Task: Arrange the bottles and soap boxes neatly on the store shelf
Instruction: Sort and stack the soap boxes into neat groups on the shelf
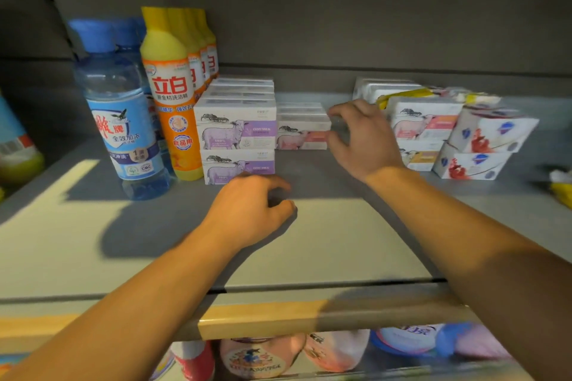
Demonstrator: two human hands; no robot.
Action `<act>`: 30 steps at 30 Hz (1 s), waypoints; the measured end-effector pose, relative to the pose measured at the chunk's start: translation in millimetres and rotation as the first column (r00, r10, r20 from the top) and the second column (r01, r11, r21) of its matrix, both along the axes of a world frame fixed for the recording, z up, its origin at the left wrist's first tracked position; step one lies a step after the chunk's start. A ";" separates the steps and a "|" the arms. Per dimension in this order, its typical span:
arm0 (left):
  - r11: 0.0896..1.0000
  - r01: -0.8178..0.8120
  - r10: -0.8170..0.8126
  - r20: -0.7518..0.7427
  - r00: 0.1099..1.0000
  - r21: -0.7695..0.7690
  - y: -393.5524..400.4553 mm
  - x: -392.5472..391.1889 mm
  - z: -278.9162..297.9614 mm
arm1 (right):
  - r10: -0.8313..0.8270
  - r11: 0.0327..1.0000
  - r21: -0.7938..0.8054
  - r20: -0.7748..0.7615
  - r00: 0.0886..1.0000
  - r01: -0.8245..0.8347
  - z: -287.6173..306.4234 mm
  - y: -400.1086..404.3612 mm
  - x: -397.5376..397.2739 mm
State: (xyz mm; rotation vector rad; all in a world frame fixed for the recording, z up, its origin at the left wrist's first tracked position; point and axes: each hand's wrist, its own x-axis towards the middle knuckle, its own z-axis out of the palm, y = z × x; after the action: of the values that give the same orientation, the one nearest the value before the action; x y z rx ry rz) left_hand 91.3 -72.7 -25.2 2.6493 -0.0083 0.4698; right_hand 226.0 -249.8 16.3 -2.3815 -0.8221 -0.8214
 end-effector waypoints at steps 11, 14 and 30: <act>0.993 -0.018 0.026 0.073 0.997 -0.115 -9.3 -2.5 3.9 | -0.426 0.859 -0.340 -0.060 0.903 0.383 34.0 -103.1 34.4; 0.992 -0.013 0.023 0.075 0.997 -0.126 -8.2 -0.5 3.7 | -0.446 0.830 -0.345 0.057 0.893 0.437 25.0 -102.0 38.0; 0.993 -0.004 0.012 0.074 0.997 -0.118 -8.4 -1.1 3.4 | -0.286 0.929 -0.218 0.090 0.954 0.299 37.4 -83.9 23.3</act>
State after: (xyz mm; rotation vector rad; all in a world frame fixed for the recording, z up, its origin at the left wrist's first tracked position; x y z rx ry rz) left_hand 90.2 -81.1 -21.8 2.5163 0.0069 0.5539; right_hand 249.3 -333.6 53.7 -2.7442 -0.6175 -0.9577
